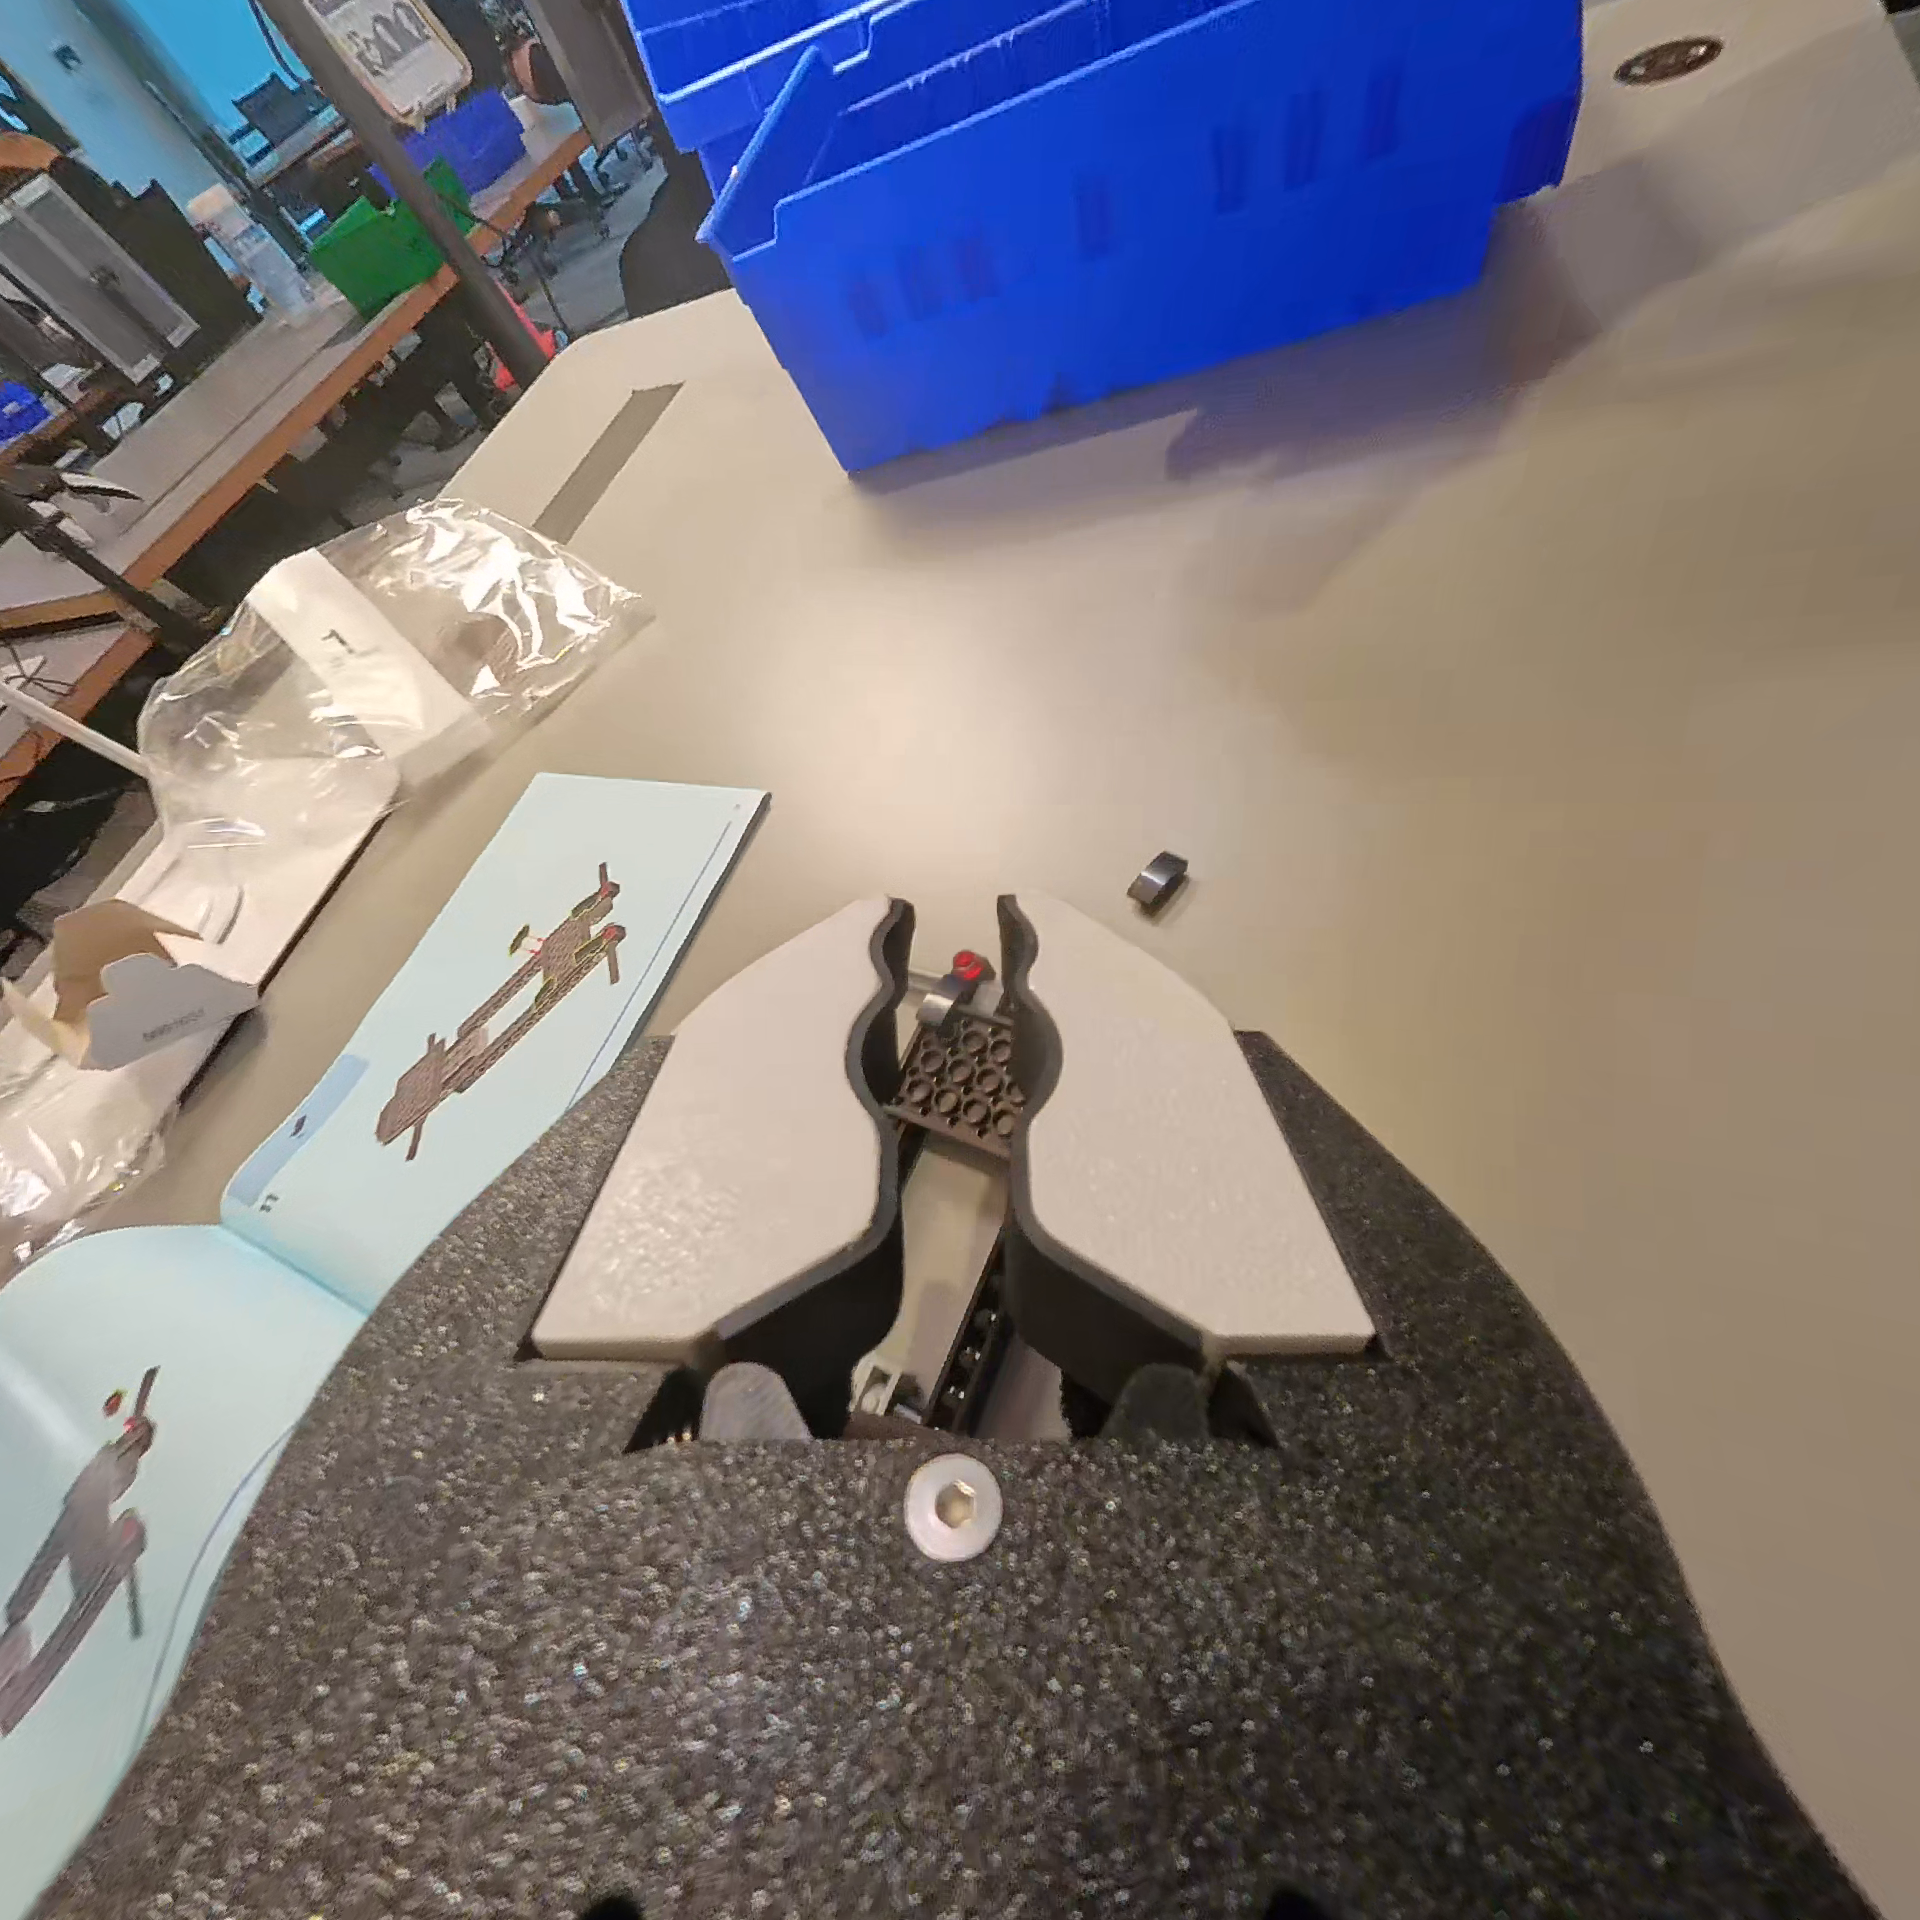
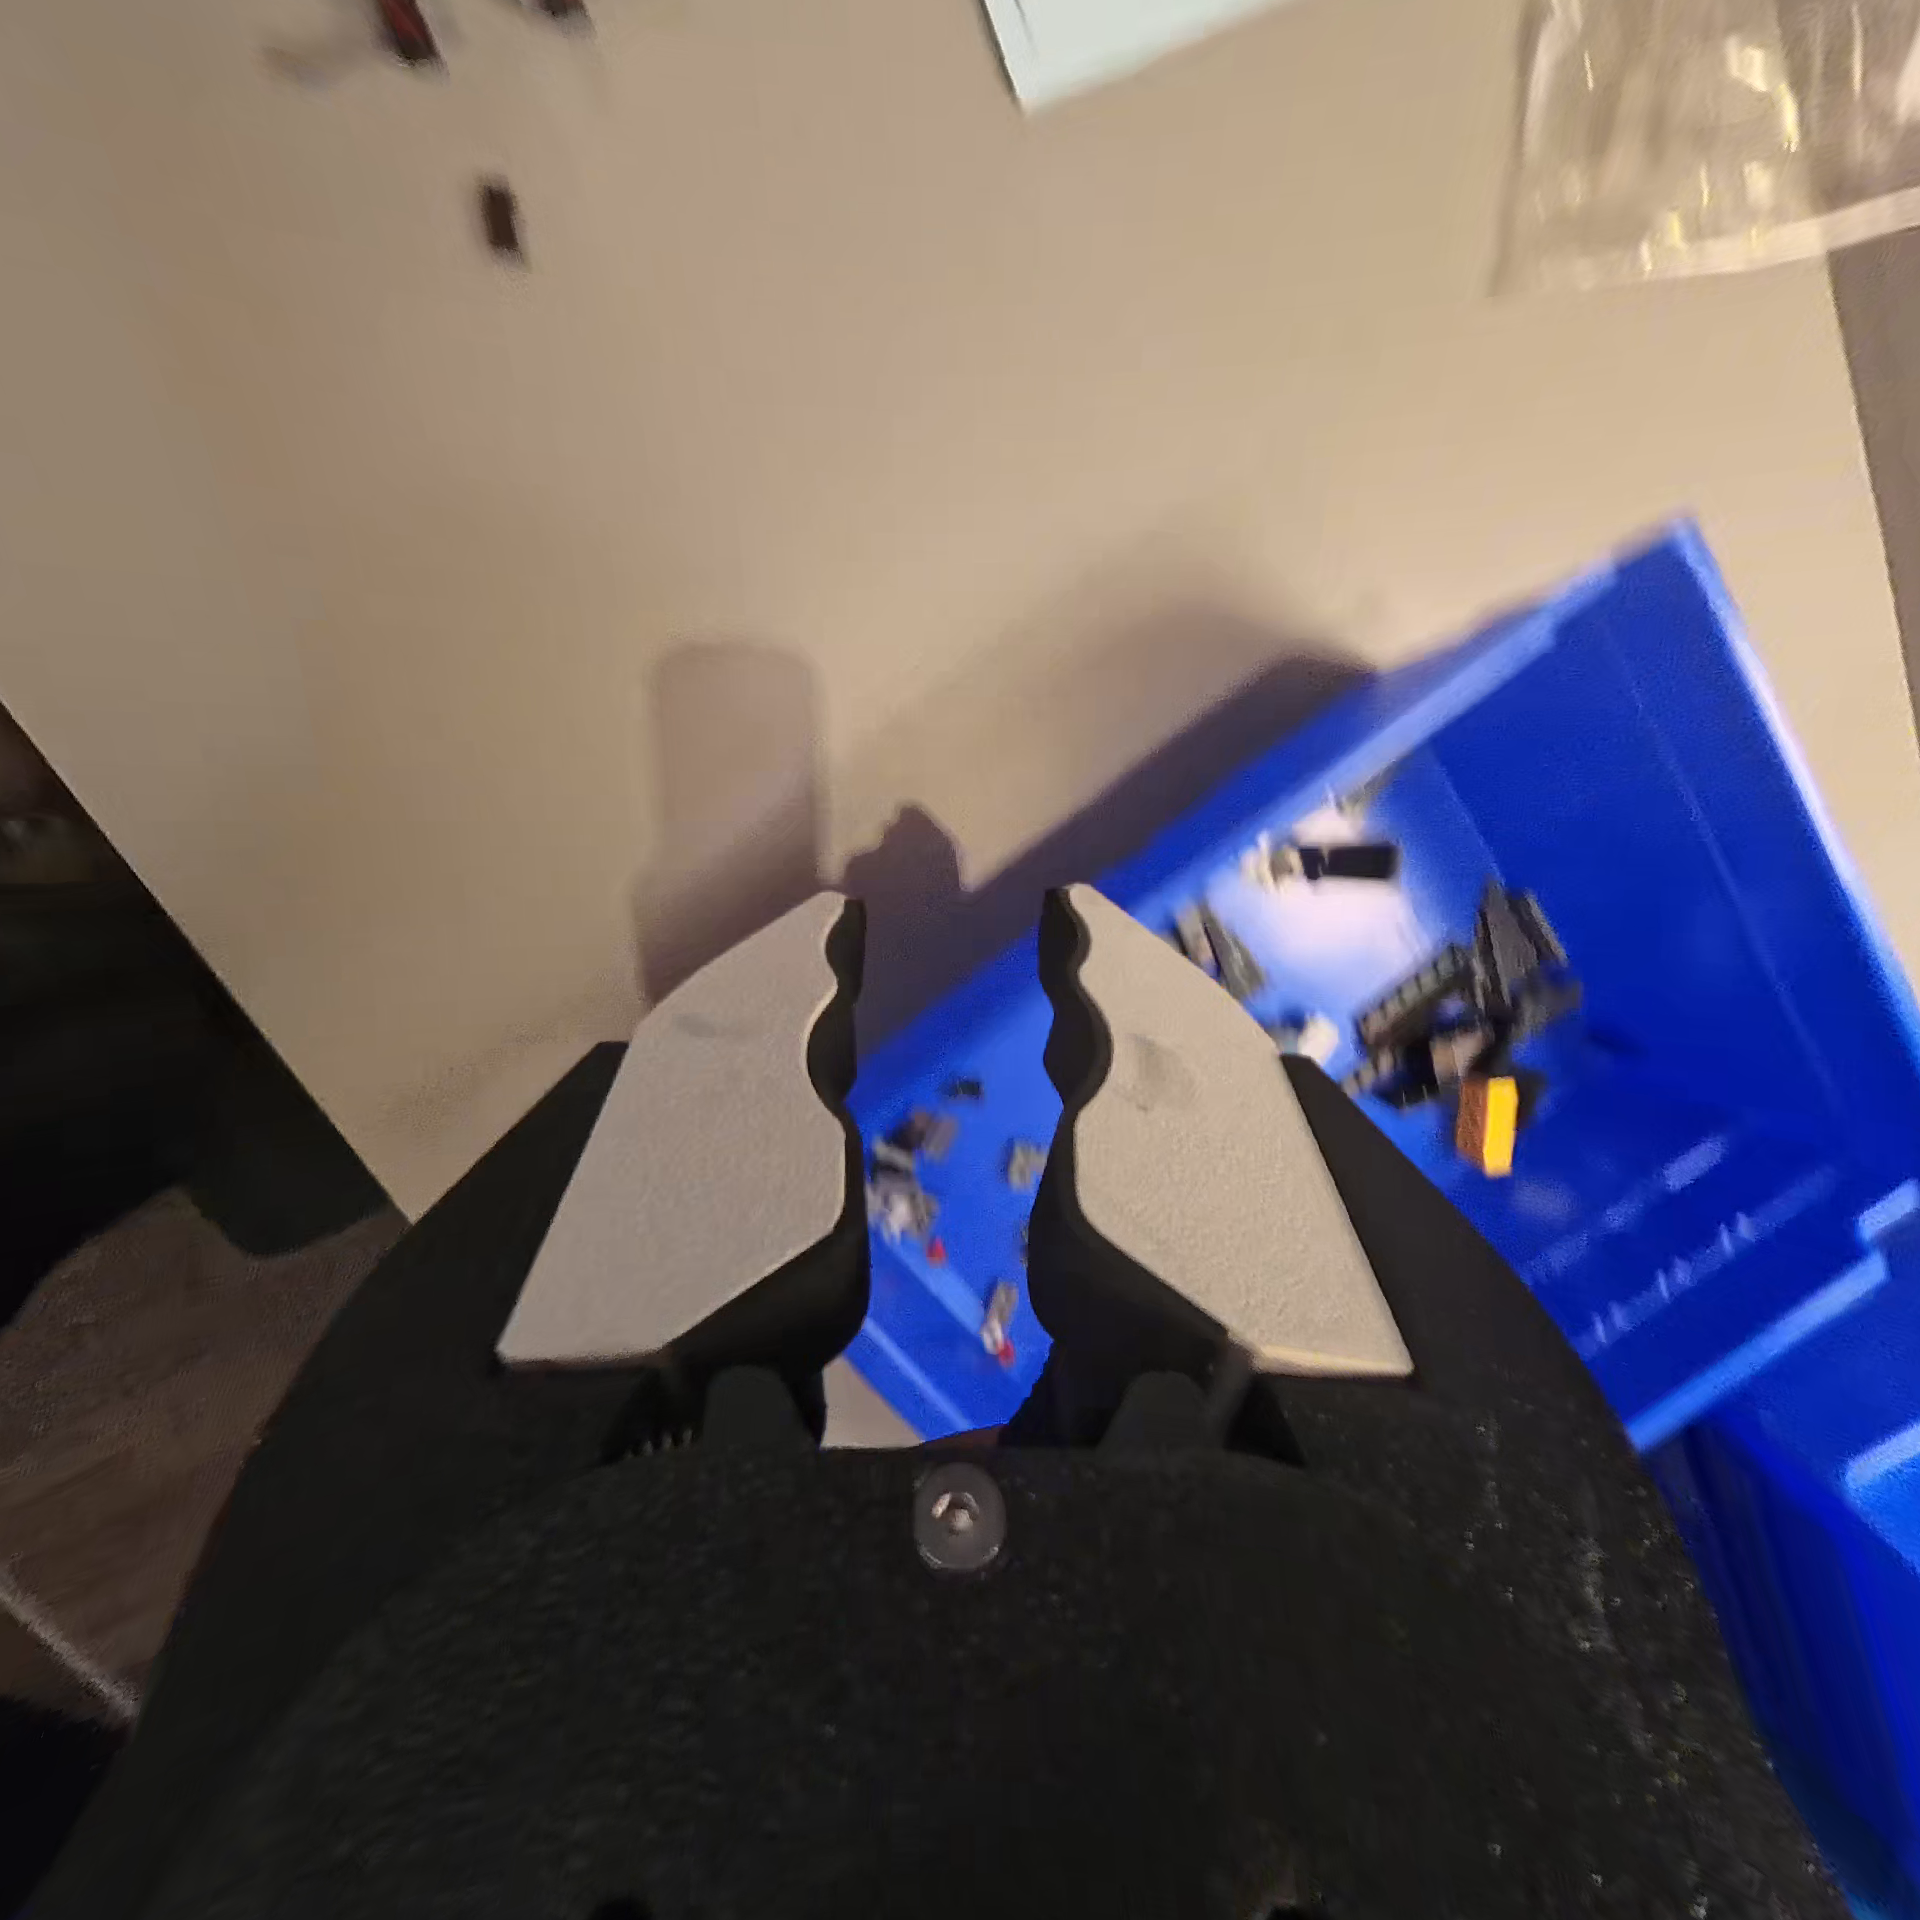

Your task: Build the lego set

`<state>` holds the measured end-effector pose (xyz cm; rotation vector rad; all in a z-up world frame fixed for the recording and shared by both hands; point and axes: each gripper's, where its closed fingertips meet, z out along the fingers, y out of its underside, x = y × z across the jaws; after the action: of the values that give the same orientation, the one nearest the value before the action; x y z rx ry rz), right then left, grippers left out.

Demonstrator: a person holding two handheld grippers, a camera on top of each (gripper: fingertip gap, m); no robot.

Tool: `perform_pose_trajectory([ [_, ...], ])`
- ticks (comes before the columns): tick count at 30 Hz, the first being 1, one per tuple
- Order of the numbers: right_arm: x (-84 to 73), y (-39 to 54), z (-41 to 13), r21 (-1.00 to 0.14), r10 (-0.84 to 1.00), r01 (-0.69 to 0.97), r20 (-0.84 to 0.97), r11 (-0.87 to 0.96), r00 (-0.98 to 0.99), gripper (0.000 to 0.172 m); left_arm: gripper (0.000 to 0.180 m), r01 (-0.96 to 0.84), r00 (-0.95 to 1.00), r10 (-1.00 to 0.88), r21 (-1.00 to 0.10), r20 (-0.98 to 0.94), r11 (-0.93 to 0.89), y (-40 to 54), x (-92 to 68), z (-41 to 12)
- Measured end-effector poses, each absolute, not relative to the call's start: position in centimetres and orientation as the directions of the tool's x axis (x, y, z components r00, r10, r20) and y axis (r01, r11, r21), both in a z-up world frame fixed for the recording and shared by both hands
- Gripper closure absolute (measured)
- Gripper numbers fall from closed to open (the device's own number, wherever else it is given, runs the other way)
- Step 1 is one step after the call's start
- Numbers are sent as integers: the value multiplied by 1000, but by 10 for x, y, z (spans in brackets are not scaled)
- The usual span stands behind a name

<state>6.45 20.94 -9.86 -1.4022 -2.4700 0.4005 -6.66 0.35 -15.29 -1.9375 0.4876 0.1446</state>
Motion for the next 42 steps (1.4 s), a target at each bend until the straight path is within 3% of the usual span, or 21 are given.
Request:
perform_pose_trajectory([
  [6, 124, 278, -128, -246, 848, 820, 15, 517, -530, 140, 164, -322, 939, -232, -882, -253, -343, 26, -60, -153],
  [19, 129, 280, -179, -309, 682, 671, -89, 673, -726, 147, 164, -345, 933, -242, -857, -267, -383, 84, -29, -151],
  [31, 136, 276, -222, -264, 751, 744, -94, 614, -654, 144, 165, -356, 929, -239, -860, -283, -365, 89, -15, -153],
  [42, 132, 275, -225, -297, 763, 748, -85, 594, -640, 172, 165, -374, 920, -272, -844, -283, -385, 86, -12, -162],
])
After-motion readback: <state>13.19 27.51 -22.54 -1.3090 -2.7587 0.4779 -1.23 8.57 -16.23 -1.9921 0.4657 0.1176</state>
